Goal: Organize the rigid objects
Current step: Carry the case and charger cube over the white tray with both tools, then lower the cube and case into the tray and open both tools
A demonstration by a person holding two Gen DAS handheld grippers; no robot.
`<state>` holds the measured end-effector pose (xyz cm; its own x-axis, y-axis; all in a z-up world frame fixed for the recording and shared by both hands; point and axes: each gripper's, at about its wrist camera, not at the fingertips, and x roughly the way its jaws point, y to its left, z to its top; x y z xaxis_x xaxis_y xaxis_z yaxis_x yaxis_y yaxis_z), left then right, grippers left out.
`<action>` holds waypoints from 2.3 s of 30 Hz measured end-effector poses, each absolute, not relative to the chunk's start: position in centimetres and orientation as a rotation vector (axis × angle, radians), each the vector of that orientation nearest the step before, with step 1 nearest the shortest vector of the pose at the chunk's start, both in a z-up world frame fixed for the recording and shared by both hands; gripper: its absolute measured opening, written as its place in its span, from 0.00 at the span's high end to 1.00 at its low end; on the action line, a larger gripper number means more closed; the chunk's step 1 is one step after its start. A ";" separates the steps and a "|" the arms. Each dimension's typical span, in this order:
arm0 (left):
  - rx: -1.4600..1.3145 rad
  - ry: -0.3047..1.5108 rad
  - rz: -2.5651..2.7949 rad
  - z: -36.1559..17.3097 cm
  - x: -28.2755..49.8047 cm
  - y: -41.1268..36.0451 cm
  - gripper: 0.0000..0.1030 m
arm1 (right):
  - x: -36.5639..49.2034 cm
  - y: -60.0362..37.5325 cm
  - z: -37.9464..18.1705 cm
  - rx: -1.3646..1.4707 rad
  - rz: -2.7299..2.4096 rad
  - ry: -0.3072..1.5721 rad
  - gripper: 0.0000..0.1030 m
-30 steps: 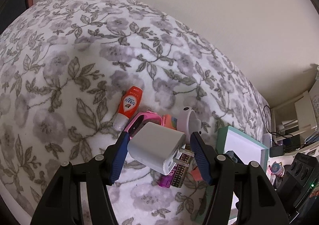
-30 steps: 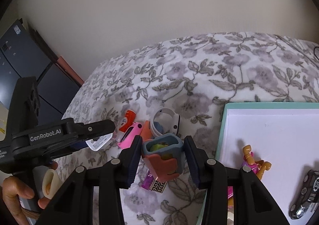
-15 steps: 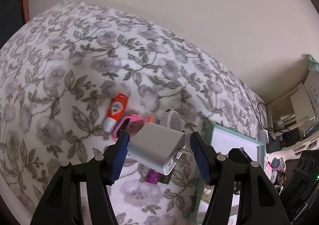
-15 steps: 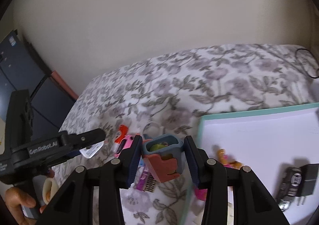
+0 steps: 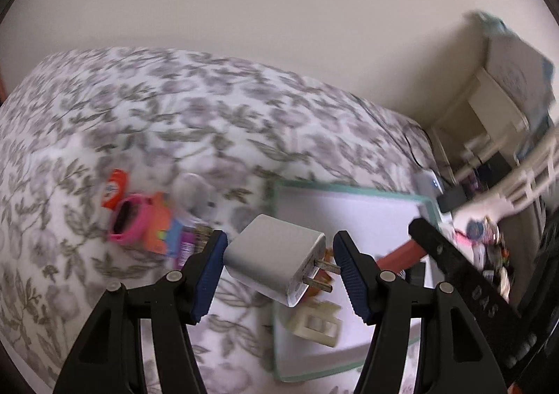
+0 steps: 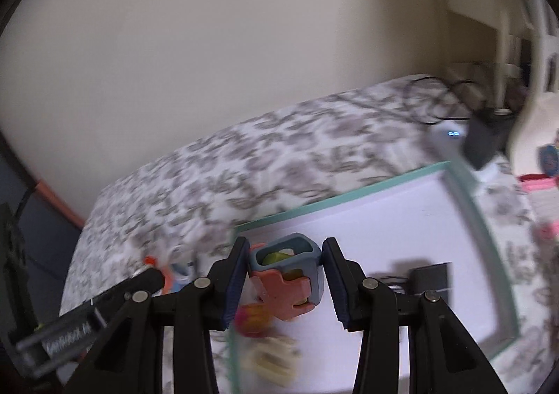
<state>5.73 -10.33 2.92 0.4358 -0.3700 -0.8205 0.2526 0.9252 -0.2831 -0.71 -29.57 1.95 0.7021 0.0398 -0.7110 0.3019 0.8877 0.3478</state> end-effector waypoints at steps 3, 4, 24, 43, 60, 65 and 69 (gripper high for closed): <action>-0.086 1.064 -0.421 2.1 5.0 -12.5 0.38 | -1.4 -31.4 1.7 0.475 -0.213 0.781 0.55; -0.064 1.072 -0.433 1.6 4.7 -13.4 0.38 | -1.6 -32.0 1.7 0.473 -0.233 0.780 0.55; 0.102 1.050 -0.513 -2.5 3.2 -18.7 0.37 | -1.4 -33.7 -0.3 0.365 -0.280 0.772 0.55; 0.122 1.031 -0.516 -2.8 3.3 -19.1 0.37 | -0.6 -33.9 -2.3 0.352 -0.278 0.839 0.55; -0.021 1.015 -0.407 -1.3 5.1 -15.6 0.30 | -0.2 -33.6 -3.1 0.329 -0.287 0.892 0.55; -0.071 1.027 -0.309 -1.3 6.2 -13.4 0.26 | 0.0 -33.6 -3.4 0.320 -0.287 0.907 0.55; -0.122 1.049 -0.239 -1.7 7.0 -11.4 0.10 | 0.0 -33.3 -3.2 0.300 -0.288 0.902 0.51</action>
<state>6.99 -11.43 -1.70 0.4759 -0.2531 -0.8423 0.1367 0.9673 -0.2134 0.04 -33.30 -3.25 0.5874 -0.1188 -0.8005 0.3678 0.9203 0.1333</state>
